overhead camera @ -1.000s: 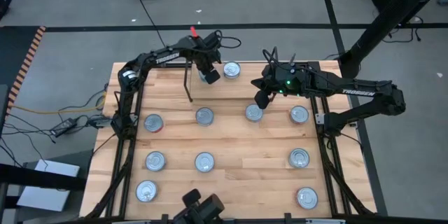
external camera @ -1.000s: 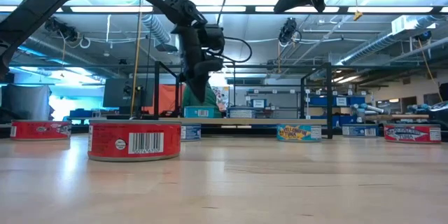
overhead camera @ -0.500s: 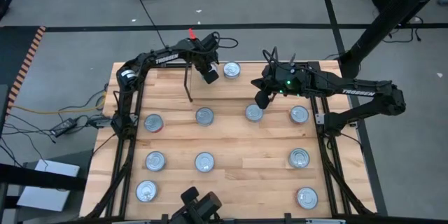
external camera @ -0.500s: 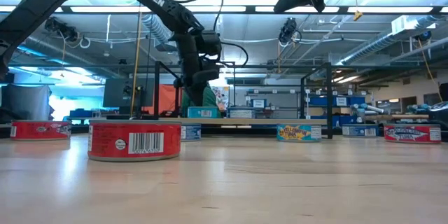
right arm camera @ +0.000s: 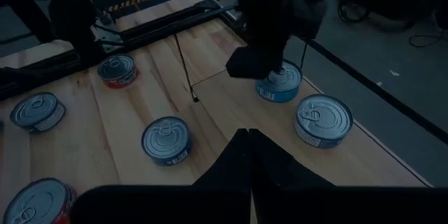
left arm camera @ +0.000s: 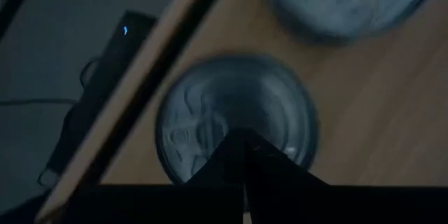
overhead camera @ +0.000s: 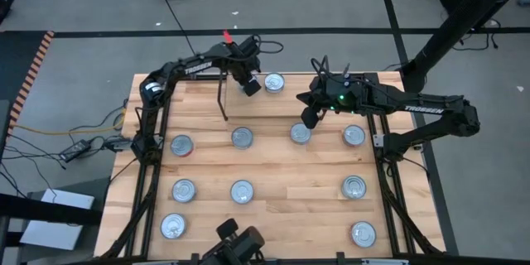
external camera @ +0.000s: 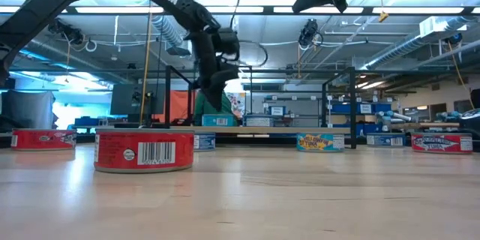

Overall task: Stack canned seafood by type on shelf
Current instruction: Put the red tuna can on the shelf

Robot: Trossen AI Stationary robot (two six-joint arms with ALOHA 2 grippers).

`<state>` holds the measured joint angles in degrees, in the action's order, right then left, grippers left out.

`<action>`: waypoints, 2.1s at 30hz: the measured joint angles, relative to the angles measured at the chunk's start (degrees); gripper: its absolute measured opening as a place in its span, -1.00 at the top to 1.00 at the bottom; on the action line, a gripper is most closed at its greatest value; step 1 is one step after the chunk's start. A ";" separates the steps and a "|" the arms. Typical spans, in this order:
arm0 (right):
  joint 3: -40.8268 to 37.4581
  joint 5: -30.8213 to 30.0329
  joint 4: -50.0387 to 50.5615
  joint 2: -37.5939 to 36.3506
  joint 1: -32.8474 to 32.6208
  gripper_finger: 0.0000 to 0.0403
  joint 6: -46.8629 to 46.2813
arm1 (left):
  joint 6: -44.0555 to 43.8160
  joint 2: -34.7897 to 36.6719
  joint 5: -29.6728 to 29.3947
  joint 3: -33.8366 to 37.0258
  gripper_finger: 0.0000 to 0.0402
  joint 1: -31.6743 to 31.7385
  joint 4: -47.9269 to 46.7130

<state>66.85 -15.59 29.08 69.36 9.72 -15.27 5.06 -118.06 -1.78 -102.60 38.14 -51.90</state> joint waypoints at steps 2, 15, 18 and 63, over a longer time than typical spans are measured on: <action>0.00 0.00 -0.02 0.00 0.00 0.98 0.06 | 0.05 0.08 -0.20 -2.20 1.00 -0.30 -0.43; -0.07 0.32 1.25 -3.10 0.00 0.99 3.06 | -3.41 0.97 4.74 -8.90 1.00 -5.37 7.78; -2.53 2.76 -0.63 -3.73 0.00 0.99 4.46 | -4.29 1.42 5.75 -7.13 1.00 -7.78 12.64; -24.02 27.43 -16.90 -25.28 0.81 0.99 6.44 | -10.72 2.19 3.26 1.70 1.00 -29.75 49.23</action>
<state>42.83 11.84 12.19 44.08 10.52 -8.83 -5.66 -115.87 1.48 -100.90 8.39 -2.66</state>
